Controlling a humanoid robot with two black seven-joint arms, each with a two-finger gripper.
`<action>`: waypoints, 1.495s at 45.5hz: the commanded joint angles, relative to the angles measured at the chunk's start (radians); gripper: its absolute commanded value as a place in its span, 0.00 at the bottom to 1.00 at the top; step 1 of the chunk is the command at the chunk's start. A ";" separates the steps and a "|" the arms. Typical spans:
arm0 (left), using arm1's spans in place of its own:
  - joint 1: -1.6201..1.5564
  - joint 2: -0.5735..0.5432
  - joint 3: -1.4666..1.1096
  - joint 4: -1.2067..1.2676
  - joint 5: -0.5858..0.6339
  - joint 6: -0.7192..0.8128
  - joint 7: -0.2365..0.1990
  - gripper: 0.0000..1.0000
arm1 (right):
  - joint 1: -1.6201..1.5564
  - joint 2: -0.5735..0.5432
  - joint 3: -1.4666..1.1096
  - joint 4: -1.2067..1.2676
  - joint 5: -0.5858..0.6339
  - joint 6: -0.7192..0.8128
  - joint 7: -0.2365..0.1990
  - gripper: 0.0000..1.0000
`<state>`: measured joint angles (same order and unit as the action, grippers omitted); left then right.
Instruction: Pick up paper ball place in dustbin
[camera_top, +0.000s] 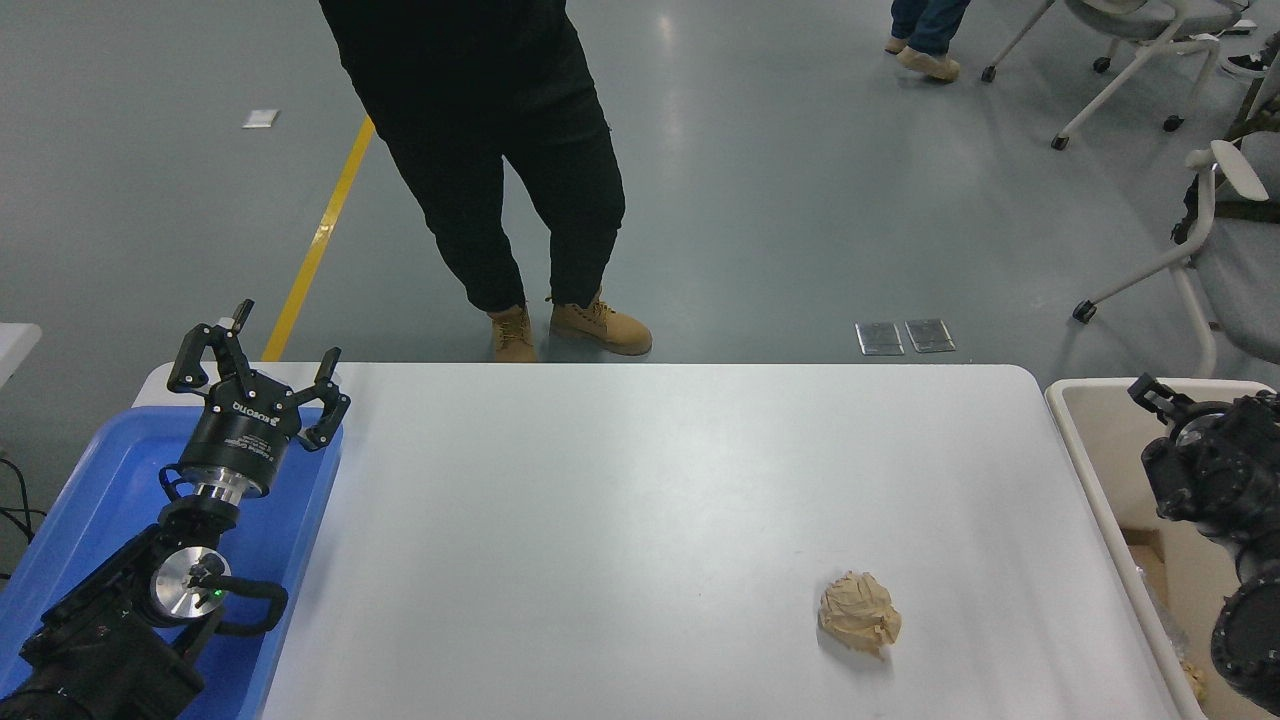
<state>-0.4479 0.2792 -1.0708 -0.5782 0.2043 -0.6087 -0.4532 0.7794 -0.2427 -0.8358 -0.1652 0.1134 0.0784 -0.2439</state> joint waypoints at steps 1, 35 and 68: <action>0.000 0.000 -0.001 0.000 0.000 0.000 -0.001 0.98 | 0.009 -0.001 0.000 0.000 0.000 0.001 0.000 1.00; 0.000 0.000 0.000 0.000 0.000 0.000 -0.001 0.98 | 0.375 -0.213 -0.078 0.406 0.000 0.020 0.008 1.00; 0.000 0.000 0.000 0.000 0.000 0.000 0.001 0.98 | 1.291 -0.296 -0.247 1.279 -0.120 0.331 0.008 1.00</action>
<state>-0.4479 0.2791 -1.0708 -0.5783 0.2042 -0.6087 -0.4529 1.8377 -0.5500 -1.0711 0.9145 0.0293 0.2726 -0.2365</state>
